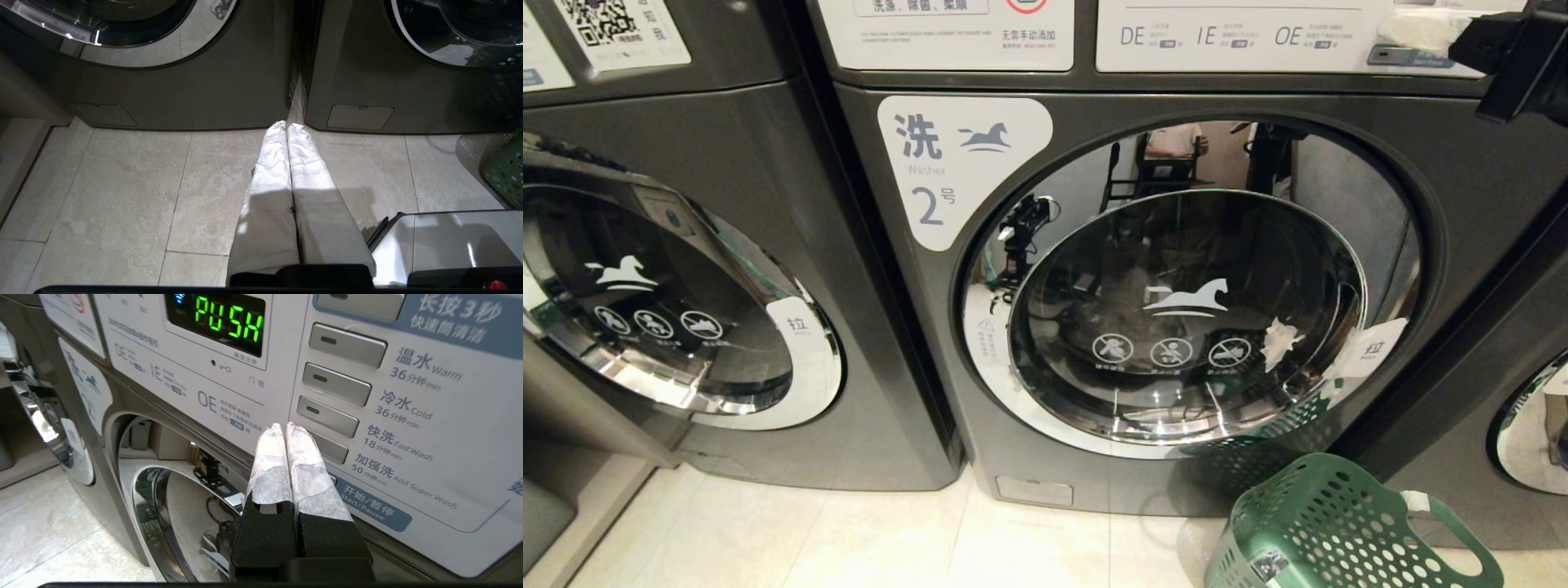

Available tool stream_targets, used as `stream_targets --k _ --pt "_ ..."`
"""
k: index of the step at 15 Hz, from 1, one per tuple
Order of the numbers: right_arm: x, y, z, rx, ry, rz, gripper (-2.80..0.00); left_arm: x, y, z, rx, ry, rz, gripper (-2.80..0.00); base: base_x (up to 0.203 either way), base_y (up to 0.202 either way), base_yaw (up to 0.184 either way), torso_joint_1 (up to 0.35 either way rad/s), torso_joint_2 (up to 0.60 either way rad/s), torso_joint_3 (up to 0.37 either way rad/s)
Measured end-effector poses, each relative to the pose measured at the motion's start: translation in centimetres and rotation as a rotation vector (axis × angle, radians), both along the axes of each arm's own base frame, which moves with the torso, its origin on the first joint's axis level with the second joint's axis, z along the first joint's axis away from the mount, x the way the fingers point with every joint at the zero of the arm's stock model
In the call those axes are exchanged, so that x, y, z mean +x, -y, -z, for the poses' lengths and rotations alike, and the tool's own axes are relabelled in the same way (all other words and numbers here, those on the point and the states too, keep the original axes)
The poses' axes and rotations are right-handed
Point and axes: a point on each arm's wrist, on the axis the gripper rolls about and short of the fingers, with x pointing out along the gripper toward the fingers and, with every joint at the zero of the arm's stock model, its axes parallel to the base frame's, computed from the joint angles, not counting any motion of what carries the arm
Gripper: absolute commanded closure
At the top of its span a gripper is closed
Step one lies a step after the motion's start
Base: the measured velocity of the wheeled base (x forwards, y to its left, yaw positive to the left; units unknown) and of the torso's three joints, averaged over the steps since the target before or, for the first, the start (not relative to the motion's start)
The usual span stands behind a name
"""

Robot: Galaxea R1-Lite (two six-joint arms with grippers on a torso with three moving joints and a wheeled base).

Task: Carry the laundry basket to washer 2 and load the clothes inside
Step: Press the washing machine switch

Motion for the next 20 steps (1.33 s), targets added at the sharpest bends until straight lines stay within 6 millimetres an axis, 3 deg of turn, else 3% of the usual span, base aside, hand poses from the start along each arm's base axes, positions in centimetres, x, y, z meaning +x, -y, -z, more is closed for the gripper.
stream_targets --k 6,20 --pt "0.5 -0.3 0.2 0.011 -0.014 0.015 0.0 0.0 0.0 0.0 0.0 0.0 0.0 0.0 0.0 0.0 0.0 0.0 0.0 0.0" --pt "-1.3 0.6 0.2 0.032 -0.008 0.092 0.0 0.0 0.0 0.0 0.0 0.0 0.0 0.0 0.0 0.0 0.0 0.0 0.0 0.0"
